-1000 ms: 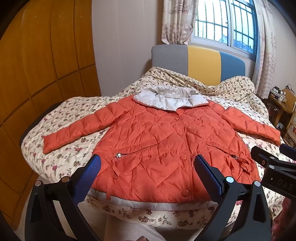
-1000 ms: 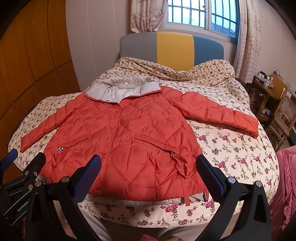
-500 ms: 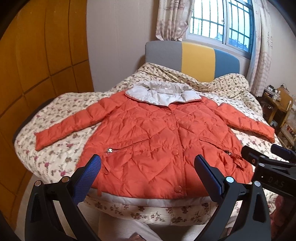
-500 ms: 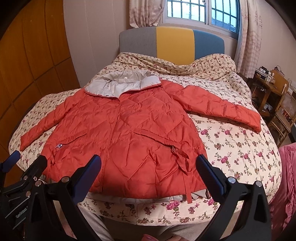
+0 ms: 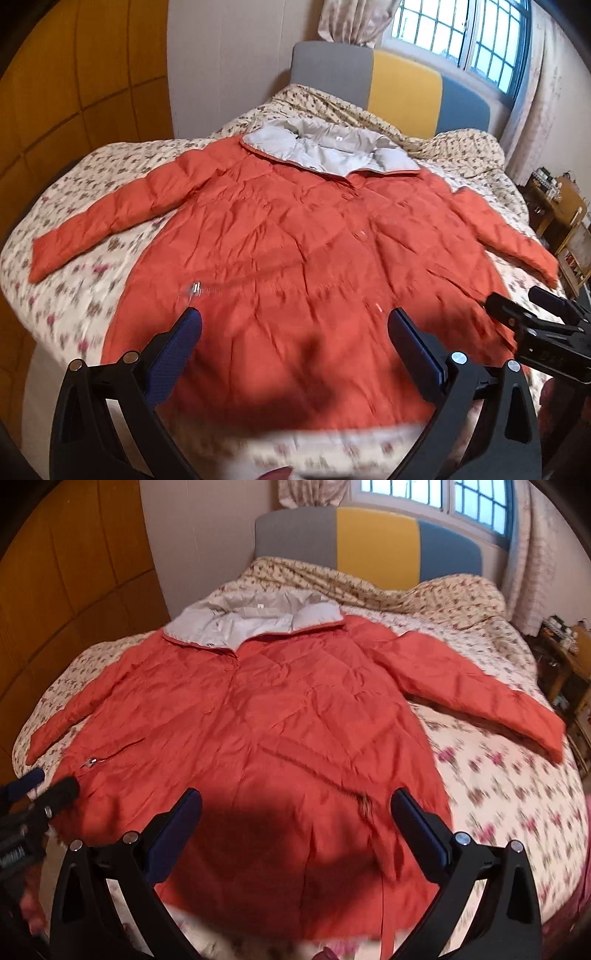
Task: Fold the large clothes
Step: 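Grasp the jacket hem with both grippers and lift it toward the collar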
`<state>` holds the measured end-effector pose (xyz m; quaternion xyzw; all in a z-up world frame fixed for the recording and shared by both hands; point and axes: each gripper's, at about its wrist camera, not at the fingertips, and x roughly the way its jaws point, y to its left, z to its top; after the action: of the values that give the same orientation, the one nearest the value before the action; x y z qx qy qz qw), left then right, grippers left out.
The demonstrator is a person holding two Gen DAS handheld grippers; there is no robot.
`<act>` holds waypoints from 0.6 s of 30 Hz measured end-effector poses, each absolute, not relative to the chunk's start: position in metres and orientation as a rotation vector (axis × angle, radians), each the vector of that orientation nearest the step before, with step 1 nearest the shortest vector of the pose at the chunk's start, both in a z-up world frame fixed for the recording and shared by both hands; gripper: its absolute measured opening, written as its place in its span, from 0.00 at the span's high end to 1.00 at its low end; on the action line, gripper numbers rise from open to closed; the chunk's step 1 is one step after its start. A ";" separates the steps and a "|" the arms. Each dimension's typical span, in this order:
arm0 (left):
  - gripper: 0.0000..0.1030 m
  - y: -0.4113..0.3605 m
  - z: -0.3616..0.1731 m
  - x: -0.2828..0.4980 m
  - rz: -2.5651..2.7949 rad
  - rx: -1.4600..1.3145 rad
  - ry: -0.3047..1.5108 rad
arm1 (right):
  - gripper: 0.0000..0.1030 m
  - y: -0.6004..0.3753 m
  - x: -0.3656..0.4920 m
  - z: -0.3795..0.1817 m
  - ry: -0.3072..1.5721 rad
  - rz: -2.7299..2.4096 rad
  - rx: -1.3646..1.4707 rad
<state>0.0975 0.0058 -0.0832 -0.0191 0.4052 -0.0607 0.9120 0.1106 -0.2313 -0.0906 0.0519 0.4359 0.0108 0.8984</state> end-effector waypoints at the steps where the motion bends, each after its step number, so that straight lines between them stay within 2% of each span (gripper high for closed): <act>1: 0.03 0.006 -0.086 0.115 -0.121 -0.033 0.845 | 0.02 -0.235 0.121 -0.094 0.921 0.028 0.114; 4: 0.03 0.007 -0.089 0.159 -0.101 -0.017 0.858 | 0.02 -0.255 0.161 -0.101 0.920 0.065 0.174; 10: 0.03 0.001 -0.083 0.254 -0.057 0.030 0.823 | 0.02 -0.272 0.236 -0.097 0.883 0.008 0.120; 13: 0.03 -0.004 -0.082 0.305 -0.029 0.081 0.803 | 0.12 -0.284 0.280 -0.096 0.872 -0.004 0.143; 16: 0.03 -0.009 -0.081 0.352 -0.020 0.120 0.789 | 0.14 -0.299 0.332 -0.099 0.871 -0.001 0.192; 18: 0.03 -0.012 -0.080 0.377 -0.010 0.141 0.773 | 0.25 -0.304 0.361 -0.102 0.866 -0.002 0.209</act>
<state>0.3767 -0.0118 -0.0802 0.0688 0.3766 -0.0048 0.9238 0.3612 -0.3042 -0.1023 0.1012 0.4189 -0.0012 0.9024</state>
